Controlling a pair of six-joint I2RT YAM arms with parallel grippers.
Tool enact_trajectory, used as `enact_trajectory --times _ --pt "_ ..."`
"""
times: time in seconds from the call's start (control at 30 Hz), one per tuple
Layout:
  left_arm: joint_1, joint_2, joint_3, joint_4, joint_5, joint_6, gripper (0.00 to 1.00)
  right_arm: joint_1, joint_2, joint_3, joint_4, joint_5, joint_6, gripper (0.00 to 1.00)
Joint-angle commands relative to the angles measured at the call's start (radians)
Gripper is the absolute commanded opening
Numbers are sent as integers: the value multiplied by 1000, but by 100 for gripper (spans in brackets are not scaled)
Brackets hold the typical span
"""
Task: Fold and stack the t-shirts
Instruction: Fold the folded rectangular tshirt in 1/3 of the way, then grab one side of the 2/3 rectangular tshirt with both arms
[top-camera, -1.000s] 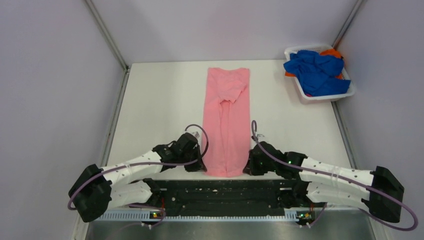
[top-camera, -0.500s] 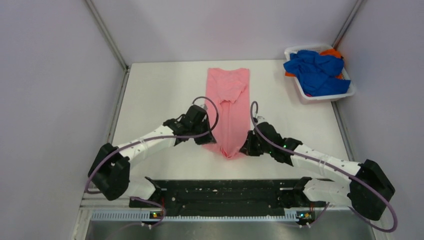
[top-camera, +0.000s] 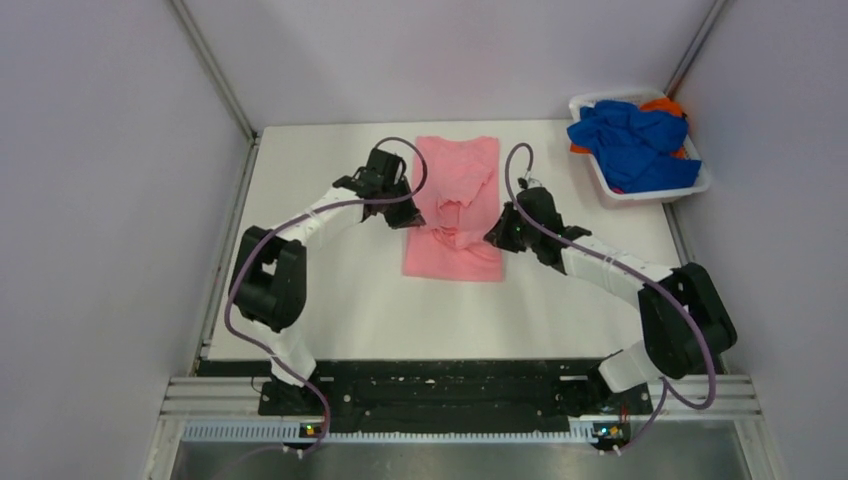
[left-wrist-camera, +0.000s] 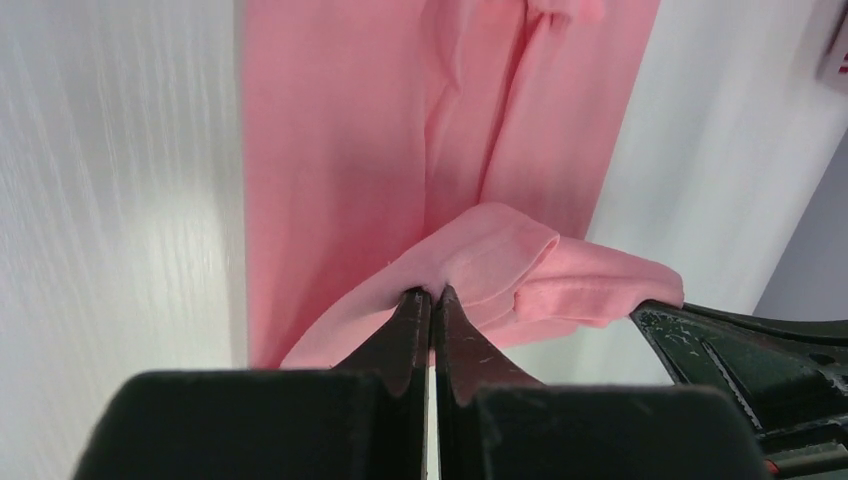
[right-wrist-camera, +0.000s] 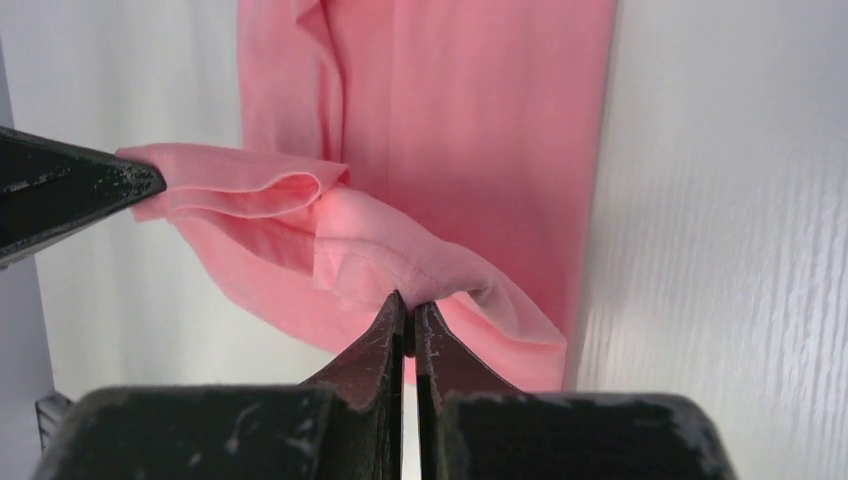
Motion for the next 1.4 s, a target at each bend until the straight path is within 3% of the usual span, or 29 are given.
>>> enact_trajectory --times 0.0,0.23,0.3,0.37,0.43,0.5,0.57,0.63,0.67,0.73,0.97,1.2,1.37 --pt "41 93 121 -19 35 42 0 -66 78 106 78 -8 -39 0" --pt "91 244 272 -17 89 54 3 -132 243 189 145 -47 -61 0" --pt "101 291 318 -16 104 58 14 -147 297 228 149 -57 -61 1" --pt "114 328 364 -8 111 62 28 -164 345 265 174 -58 -55 8" --pt "136 365 425 -1 107 58 43 -192 395 326 200 -63 -48 22" --pt "163 401 510 -17 107 51 62 -223 440 404 185 -80 -38 46" --pt "192 415 580 -65 131 48 74 -237 450 454 167 -88 -53 63" --pt "201 375 568 -63 116 64 97 -237 425 457 151 -83 -83 92" --pt "200 345 537 -61 90 77 99 -237 402 439 152 -84 -97 98" --pt "200 251 443 -36 46 89 99 -237 354 373 164 -93 -113 99" --pt "169 0 -22 67 102 86 99 -193 110 51 162 -113 -85 99" --pt "134 -56 -276 162 179 37 98 -112 -43 -138 91 -47 -19 99" --pt "89 -24 -317 166 173 32 80 -89 -63 -194 85 -44 -6 98"
